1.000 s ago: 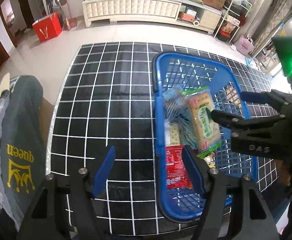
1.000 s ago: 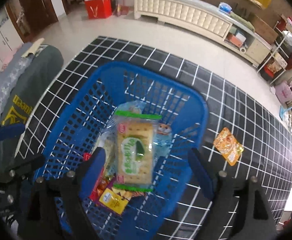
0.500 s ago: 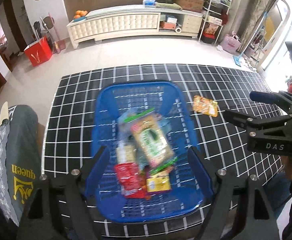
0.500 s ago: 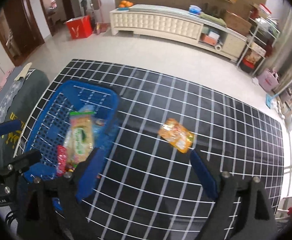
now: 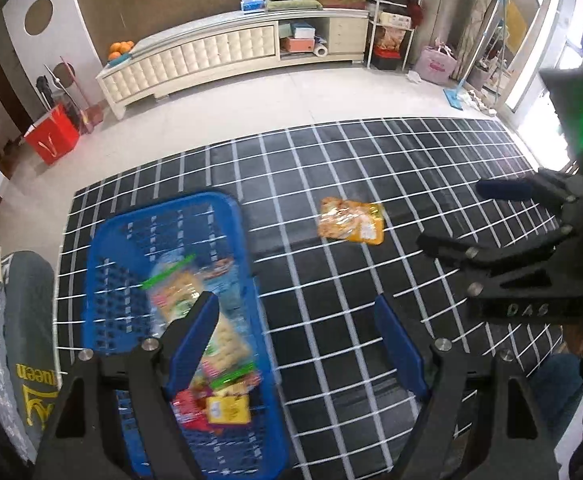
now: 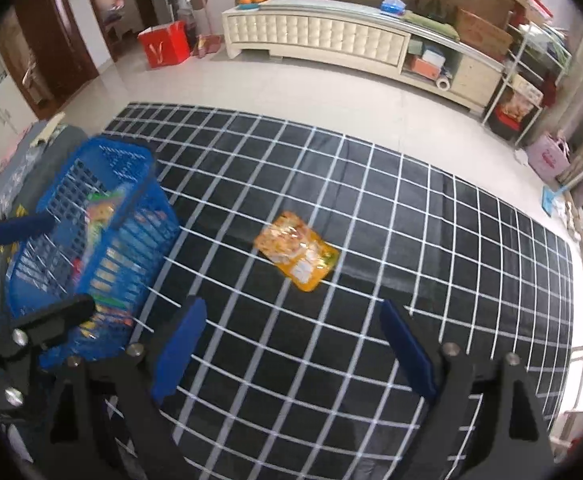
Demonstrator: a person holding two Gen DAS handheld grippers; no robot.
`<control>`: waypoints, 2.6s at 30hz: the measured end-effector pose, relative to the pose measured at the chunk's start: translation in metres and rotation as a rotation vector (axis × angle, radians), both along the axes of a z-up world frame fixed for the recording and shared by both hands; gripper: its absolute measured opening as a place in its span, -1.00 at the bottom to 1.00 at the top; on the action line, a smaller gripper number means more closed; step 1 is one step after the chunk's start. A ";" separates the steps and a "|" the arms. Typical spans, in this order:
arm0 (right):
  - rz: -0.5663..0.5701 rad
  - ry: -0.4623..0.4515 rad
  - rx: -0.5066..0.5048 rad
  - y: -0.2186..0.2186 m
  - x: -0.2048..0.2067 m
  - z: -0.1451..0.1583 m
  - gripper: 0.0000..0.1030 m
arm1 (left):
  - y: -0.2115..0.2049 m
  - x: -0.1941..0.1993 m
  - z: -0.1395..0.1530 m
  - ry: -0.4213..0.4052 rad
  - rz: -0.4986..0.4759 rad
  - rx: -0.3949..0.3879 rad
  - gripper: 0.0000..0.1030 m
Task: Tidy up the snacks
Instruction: 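Move the open right tool toward the orange snack bag on the mat, then grasp the orange snack bag with the right tool, then carry the orange snack bag over the blue basket with the right tool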
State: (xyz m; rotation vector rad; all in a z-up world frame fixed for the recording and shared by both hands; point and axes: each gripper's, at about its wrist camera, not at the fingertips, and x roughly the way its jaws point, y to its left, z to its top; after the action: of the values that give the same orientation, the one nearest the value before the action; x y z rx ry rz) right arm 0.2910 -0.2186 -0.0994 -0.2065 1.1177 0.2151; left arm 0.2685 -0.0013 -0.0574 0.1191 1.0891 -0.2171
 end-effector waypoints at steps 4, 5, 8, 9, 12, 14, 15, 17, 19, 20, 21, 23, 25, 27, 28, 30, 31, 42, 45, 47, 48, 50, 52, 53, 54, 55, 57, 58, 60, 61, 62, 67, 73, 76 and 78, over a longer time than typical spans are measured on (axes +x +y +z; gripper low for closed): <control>0.053 -0.025 0.016 -0.022 0.008 -0.013 0.77 | -0.019 0.011 -0.010 -0.030 -0.004 0.017 0.52; 0.068 -0.034 0.026 -0.026 0.010 -0.017 0.77 | -0.023 0.013 -0.014 -0.043 0.002 0.021 0.52; 0.121 -0.054 0.039 -0.032 0.018 -0.028 0.77 | -0.032 0.020 -0.026 -0.067 0.022 0.022 0.52; 0.141 -0.056 0.035 -0.032 0.022 -0.033 0.77 | -0.034 0.023 -0.031 -0.072 0.028 0.013 0.52; 0.218 -0.052 0.011 -0.026 0.032 -0.049 0.77 | -0.038 0.028 -0.043 -0.066 0.056 0.007 0.52; 0.270 -0.049 0.005 -0.022 0.038 -0.060 0.77 | -0.041 0.032 -0.052 -0.056 0.072 0.015 0.52; 0.295 -0.043 0.003 -0.020 0.043 -0.066 0.77 | -0.043 0.035 -0.056 -0.049 0.080 0.022 0.52; 0.331 -0.026 -0.006 -0.017 0.051 -0.078 0.77 | -0.048 0.042 -0.061 -0.035 0.079 0.028 0.52; 0.353 -0.018 -0.011 -0.015 0.061 -0.088 0.77 | -0.052 0.048 -0.065 -0.038 0.068 0.068 0.52; 0.361 -0.013 -0.016 -0.014 0.067 -0.094 0.77 | -0.053 0.051 -0.066 -0.046 0.067 0.085 0.52; 0.365 -0.011 -0.015 -0.014 0.072 -0.098 0.77 | -0.054 0.055 -0.069 -0.049 0.068 0.104 0.52; 0.373 0.000 0.001 -0.014 0.081 -0.106 0.77 | -0.054 0.063 -0.075 -0.035 0.068 0.135 0.52; 0.388 0.006 0.011 -0.014 0.088 -0.114 0.77 | -0.058 0.067 -0.082 -0.022 0.060 0.182 0.52; 0.411 0.011 0.019 -0.011 0.090 -0.120 0.77 | -0.064 0.070 -0.086 -0.025 0.040 0.246 0.52; 0.423 0.013 0.022 -0.010 0.090 -0.123 0.77 | -0.066 0.071 -0.088 -0.033 0.026 0.276 0.52; 0.453 0.022 0.012 -0.006 0.089 -0.129 0.77 | -0.072 0.075 -0.093 -0.041 0.000 0.326 0.52; 0.464 0.023 0.003 -0.005 0.088 -0.132 0.77 | -0.073 0.077 -0.094 -0.040 -0.006 0.341 0.52; 0.522 -0.059 0.044 -0.006 0.080 -0.134 0.28 | -0.084 0.088 -0.118 0.008 -0.066 0.424 0.52; 0.537 -0.065 0.057 -0.007 0.078 -0.132 0.06 | -0.082 0.087 -0.117 0.012 -0.065 0.425 0.52; 0.550 -0.057 0.071 -0.007 0.075 -0.129 -0.27 | -0.082 0.087 -0.117 0.009 -0.066 0.437 0.52; 0.546 -0.056 0.077 -0.008 0.074 -0.129 -0.37 | -0.081 0.086 -0.116 0.008 -0.065 0.442 0.52; 0.540 -0.052 0.109 -0.009 0.074 -0.127 -0.57 | -0.080 0.086 -0.116 0.007 -0.060 0.442 0.52; 0.543 -0.054 0.103 -0.007 0.071 -0.127 -0.63 | -0.076 0.085 -0.114 0.010 -0.053 0.429 0.52; 0.545 -0.061 0.089 -0.006 0.068 -0.127 -0.65 | -0.075 0.083 -0.113 0.012 -0.048 0.421 0.52; 0.544 -0.069 0.073 -0.005 0.066 -0.126 -0.67 | -0.074 0.081 -0.111 0.013 -0.045 0.416 0.52; 0.540 -0.074 0.062 -0.004 0.063 -0.126 -0.70 | -0.072 0.080 -0.111 0.013 -0.043 0.414 0.52; 0.514 -0.070 0.050 -0.005 0.060 -0.123 -0.73 | -0.070 0.078 -0.108 0.010 -0.043 0.405 0.52; 0.500 -0.057 0.053 -0.007 0.059 -0.121 -0.73 | -0.069 0.077 -0.106 0.008 -0.041 0.400 0.52; 0.475 -0.065 0.052 -0.012 0.054 -0.113 -0.73 | -0.067 0.075 -0.101 0.001 -0.038 0.382 0.52; 0.457 -0.059 0.065 -0.016 0.051 -0.105 -0.73 | -0.065 0.073 -0.097 -0.003 -0.037 0.364 0.52; 0.444 -0.063 0.073 -0.018 0.050 -0.098 -0.73 | -0.064 0.072 -0.094 -0.005 -0.035 0.354 0.52; 0.392 -0.127 0.086 -0.021 0.031 -0.046 -0.73 | -0.054 0.055 -0.068 -0.034 -0.020 0.275 0.52; 0.390 -0.203 0.068 0.006 -0.001 0.020 -0.73 | -0.029 0.022 -0.018 -0.122 -0.001 0.193 0.52; 0.394 -0.233 0.063 0.032 -0.013 0.046 -0.73 | -0.007 0.004 0.003 -0.164 0.008 0.163 0.52; 0.400 -0.243 0.061 0.052 -0.020 0.057 -0.73 | 0.013 -0.009 0.016 -0.190 0.025 0.151 0.52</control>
State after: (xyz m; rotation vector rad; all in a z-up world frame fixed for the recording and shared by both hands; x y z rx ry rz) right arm 0.2712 -0.1666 -0.0421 -0.3908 0.8187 0.5644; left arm 0.2598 0.0115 -0.0414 0.2559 0.9164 -0.0982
